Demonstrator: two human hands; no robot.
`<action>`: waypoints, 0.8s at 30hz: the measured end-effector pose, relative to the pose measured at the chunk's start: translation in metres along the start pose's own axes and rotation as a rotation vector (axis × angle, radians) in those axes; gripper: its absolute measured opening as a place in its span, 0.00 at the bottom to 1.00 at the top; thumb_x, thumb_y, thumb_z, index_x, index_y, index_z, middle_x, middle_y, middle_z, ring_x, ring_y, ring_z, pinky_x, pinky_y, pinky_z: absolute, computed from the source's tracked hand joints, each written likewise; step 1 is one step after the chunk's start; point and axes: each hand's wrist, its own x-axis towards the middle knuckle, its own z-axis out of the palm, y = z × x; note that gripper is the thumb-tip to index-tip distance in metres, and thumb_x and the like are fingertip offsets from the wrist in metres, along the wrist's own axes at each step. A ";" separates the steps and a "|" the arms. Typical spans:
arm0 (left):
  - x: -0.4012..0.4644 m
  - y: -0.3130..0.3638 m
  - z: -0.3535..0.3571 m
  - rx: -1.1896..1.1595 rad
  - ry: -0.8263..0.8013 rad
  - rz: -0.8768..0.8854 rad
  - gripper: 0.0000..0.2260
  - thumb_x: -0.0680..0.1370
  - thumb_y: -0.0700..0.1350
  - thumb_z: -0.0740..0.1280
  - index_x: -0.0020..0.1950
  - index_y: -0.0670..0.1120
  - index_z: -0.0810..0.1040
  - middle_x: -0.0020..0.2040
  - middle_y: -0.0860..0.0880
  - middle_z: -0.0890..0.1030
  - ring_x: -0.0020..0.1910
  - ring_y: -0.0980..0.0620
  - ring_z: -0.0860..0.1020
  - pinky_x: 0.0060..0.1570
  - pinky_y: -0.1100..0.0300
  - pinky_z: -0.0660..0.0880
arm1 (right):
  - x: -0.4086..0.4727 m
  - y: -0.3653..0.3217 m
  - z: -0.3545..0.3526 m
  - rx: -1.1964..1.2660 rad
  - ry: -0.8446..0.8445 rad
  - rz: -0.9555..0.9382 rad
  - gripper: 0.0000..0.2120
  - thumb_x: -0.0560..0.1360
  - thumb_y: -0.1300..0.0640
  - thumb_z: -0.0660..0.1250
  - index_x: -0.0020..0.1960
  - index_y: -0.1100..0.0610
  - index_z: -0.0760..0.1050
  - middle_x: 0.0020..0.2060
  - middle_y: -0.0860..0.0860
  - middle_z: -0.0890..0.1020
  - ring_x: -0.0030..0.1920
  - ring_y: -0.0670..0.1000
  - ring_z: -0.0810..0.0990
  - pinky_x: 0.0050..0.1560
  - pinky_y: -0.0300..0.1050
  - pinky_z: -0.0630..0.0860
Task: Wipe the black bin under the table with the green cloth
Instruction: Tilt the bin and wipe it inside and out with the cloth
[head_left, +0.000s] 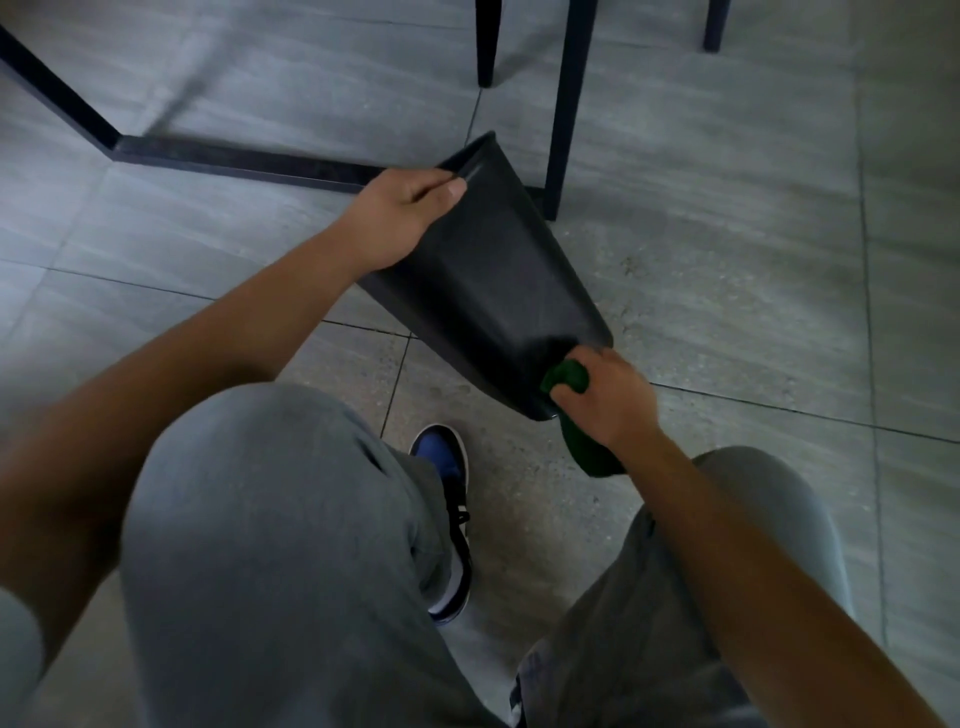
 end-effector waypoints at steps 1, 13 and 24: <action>-0.001 0.002 0.000 -0.006 -0.002 -0.006 0.09 0.84 0.57 0.62 0.55 0.62 0.82 0.47 0.66 0.84 0.48 0.71 0.81 0.44 0.80 0.72 | 0.000 0.002 -0.004 0.038 0.026 0.029 0.17 0.75 0.46 0.71 0.62 0.49 0.77 0.55 0.56 0.80 0.52 0.61 0.81 0.47 0.50 0.77; 0.001 0.001 0.004 -0.038 -0.051 0.041 0.10 0.84 0.54 0.64 0.57 0.55 0.84 0.50 0.56 0.86 0.49 0.63 0.83 0.50 0.69 0.78 | 0.013 -0.029 0.001 0.208 0.018 -0.001 0.19 0.72 0.41 0.69 0.58 0.49 0.80 0.50 0.53 0.83 0.49 0.56 0.81 0.46 0.46 0.75; 0.001 0.009 0.012 0.021 -0.107 0.124 0.14 0.85 0.50 0.63 0.51 0.40 0.81 0.41 0.50 0.79 0.39 0.58 0.77 0.42 0.61 0.72 | 0.042 -0.048 -0.082 0.718 -0.286 0.125 0.15 0.62 0.39 0.77 0.47 0.42 0.85 0.41 0.44 0.88 0.41 0.46 0.88 0.39 0.41 0.82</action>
